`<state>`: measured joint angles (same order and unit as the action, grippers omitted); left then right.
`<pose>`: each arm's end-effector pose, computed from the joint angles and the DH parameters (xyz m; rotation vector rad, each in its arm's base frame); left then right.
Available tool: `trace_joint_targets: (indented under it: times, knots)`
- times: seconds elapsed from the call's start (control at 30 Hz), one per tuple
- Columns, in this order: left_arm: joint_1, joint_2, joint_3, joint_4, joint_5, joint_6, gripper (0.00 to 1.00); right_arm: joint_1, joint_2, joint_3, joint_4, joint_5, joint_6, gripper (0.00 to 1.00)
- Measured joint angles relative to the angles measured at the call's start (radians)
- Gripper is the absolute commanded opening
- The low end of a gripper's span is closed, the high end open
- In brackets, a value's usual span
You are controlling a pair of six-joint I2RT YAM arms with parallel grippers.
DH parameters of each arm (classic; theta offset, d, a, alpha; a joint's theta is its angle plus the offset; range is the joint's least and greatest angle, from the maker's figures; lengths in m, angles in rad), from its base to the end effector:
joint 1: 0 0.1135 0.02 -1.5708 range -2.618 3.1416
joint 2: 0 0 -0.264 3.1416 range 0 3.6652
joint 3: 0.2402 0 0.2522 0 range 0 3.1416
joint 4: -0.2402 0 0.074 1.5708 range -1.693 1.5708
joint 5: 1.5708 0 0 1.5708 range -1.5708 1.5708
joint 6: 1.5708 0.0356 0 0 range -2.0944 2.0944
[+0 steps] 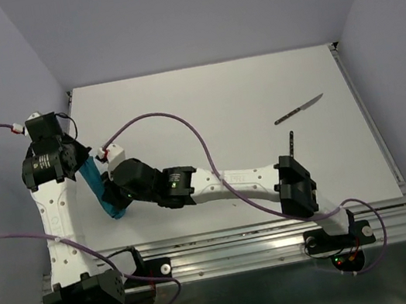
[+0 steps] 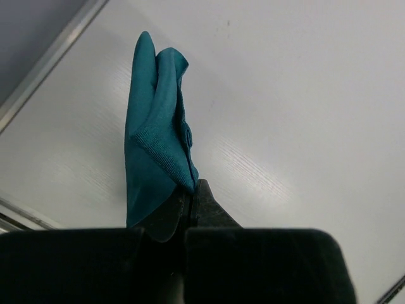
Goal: Fold the napkin into a case and place the utensils inside
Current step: Turn over the upper triangle folded napkin at the center of the board.
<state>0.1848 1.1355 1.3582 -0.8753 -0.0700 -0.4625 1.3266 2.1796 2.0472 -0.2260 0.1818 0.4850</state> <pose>0.2171 0.0431 0.3990 -0.7432 2.0946 -0.0750 0.1329 0.5067 0.3190 -0.7233 1.9353 1.0089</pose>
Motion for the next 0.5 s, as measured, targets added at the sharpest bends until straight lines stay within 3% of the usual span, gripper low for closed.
trace_joint_targets:
  times: [0.23,0.43,0.5]
  knots:
    - [-0.039,0.000,0.050,-0.069,-0.161,0.009,0.00,0.000,-0.019,-0.097,0.174,-0.079,0.043,0.01]
    - [-0.246,0.106,0.040,-0.082,-0.269,-0.031,0.00,-0.044,-0.092,-0.313,0.301,-0.119,0.128,0.01]
    - [-0.313,0.160,0.019,-0.047,-0.277,-0.049,0.00,-0.085,-0.159,-0.463,0.358,-0.133,0.167,0.01]
